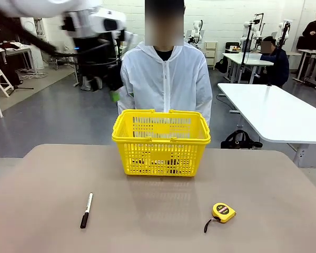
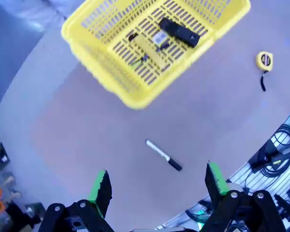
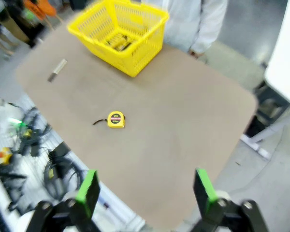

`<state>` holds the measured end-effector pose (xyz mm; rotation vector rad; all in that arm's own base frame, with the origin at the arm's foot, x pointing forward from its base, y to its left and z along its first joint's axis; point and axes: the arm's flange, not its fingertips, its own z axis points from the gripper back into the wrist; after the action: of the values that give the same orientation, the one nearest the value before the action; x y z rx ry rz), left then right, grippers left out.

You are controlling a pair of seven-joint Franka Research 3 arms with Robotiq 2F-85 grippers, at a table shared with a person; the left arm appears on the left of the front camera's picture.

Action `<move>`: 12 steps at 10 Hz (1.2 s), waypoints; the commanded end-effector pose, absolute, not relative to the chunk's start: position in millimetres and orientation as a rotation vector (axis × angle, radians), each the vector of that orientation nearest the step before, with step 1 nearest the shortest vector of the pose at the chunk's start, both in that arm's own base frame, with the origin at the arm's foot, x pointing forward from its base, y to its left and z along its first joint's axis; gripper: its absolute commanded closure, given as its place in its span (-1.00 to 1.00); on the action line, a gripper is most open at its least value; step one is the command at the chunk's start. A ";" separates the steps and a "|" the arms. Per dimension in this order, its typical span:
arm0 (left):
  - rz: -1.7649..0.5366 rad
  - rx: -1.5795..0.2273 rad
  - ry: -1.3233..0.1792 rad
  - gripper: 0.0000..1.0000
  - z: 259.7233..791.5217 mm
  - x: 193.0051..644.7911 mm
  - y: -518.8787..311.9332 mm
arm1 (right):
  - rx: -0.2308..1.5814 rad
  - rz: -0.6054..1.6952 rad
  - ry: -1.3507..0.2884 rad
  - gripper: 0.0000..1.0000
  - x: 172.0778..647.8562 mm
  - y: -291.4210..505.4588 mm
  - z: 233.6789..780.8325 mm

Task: Place the items the person wants into the basket.
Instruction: Pick up the item the person points to and place it in the Market Basket.

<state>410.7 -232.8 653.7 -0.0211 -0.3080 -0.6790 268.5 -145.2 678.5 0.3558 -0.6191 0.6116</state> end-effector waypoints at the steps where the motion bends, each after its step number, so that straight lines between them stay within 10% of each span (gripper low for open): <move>1: -0.656 -0.039 -0.394 -1.00 634.7 348.5 -179.6 | 0.372 0.626 -0.626 -1.00 269.4 -144.8 677.5; 12: -0.611 -0.042 -0.314 -1.00 606.5 325.8 -128.0 | 0.372 0.626 -0.626 -1.00 269.4 -144.8 677.5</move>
<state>328.0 -125.6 605.2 -0.0436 -0.3101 -0.6203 268.4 -145.2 678.6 0.3555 -0.6195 0.6119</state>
